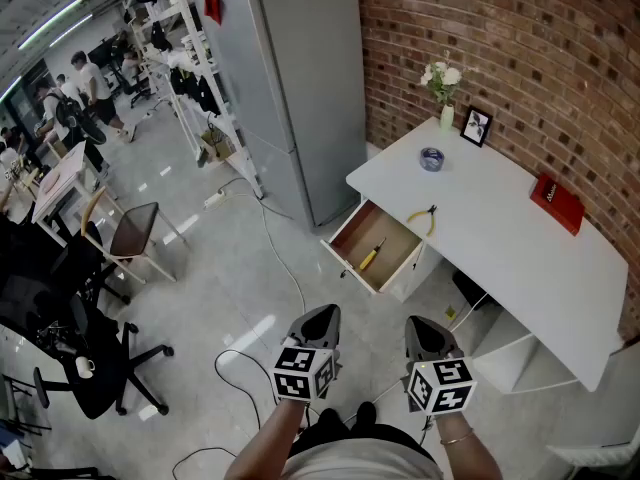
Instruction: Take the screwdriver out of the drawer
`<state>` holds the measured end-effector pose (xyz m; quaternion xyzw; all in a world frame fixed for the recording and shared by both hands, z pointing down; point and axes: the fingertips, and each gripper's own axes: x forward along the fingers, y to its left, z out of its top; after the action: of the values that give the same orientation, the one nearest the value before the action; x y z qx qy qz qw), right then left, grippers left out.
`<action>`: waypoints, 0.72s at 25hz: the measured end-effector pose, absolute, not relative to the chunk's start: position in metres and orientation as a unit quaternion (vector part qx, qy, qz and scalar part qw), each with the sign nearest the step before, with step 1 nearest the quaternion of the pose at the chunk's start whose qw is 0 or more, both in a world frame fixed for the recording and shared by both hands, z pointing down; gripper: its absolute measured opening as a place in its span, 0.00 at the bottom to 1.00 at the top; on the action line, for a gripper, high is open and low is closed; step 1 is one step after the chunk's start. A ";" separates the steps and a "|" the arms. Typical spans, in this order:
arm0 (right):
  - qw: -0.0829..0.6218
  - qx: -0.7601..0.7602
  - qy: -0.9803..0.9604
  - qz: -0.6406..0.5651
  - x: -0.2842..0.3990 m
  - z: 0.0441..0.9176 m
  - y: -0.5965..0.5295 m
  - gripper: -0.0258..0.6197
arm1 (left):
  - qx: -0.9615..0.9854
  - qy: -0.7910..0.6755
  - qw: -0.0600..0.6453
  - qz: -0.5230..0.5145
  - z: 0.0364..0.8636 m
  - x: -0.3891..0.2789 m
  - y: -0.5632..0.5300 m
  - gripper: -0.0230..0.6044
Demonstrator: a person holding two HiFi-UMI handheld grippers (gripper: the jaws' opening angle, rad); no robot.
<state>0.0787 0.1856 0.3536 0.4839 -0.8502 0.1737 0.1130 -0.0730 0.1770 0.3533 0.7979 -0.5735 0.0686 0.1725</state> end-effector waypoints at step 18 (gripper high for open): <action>0.082 0.512 -0.843 0.142 0.108 0.336 0.182 0.04 | 0.800 -0.578 0.142 0.077 0.347 -0.062 0.178 0.03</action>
<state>0.1082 0.1816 0.3365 0.5117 -0.8434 0.1419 0.0815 -0.0621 0.1781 0.3466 0.7998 -0.5781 0.0769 0.1421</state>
